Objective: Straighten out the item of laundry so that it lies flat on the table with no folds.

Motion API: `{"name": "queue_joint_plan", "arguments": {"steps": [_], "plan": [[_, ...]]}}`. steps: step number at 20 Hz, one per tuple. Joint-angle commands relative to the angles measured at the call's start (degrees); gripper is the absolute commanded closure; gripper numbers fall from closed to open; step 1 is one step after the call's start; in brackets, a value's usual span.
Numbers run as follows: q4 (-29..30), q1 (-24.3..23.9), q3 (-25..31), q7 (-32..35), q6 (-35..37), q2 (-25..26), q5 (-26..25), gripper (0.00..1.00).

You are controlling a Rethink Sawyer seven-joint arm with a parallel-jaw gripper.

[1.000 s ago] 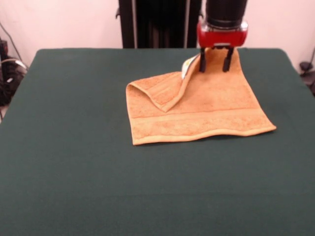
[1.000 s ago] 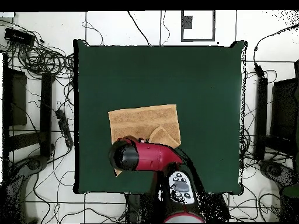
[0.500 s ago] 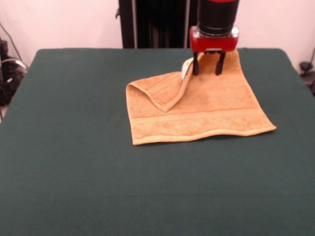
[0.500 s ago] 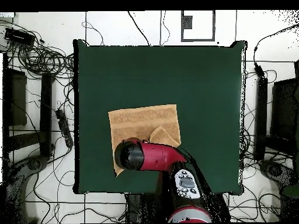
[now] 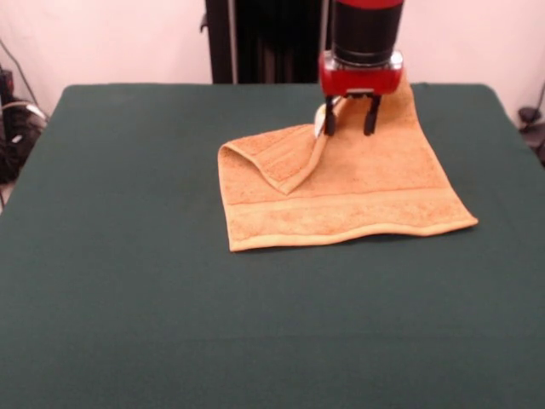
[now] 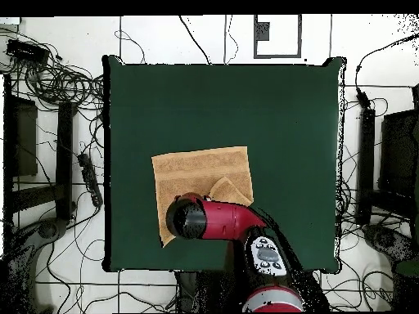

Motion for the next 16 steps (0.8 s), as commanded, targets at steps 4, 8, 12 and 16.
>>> {"name": "queue_joint_plan", "arguments": {"steps": [4,8,12,16], "plan": [[-1.32,-0.6,7.58,6.37,-7.5,6.57,-2.43,0.0],[-1.48,-0.54,7.54,6.62,-8.49,7.32,-2.53,0.0],[-1.54,-0.65,7.53,6.82,-9.9,8.46,-2.61,0.0],[-1.08,-0.68,7.31,7.06,-10.34,8.4,-2.73,0.0]]}}
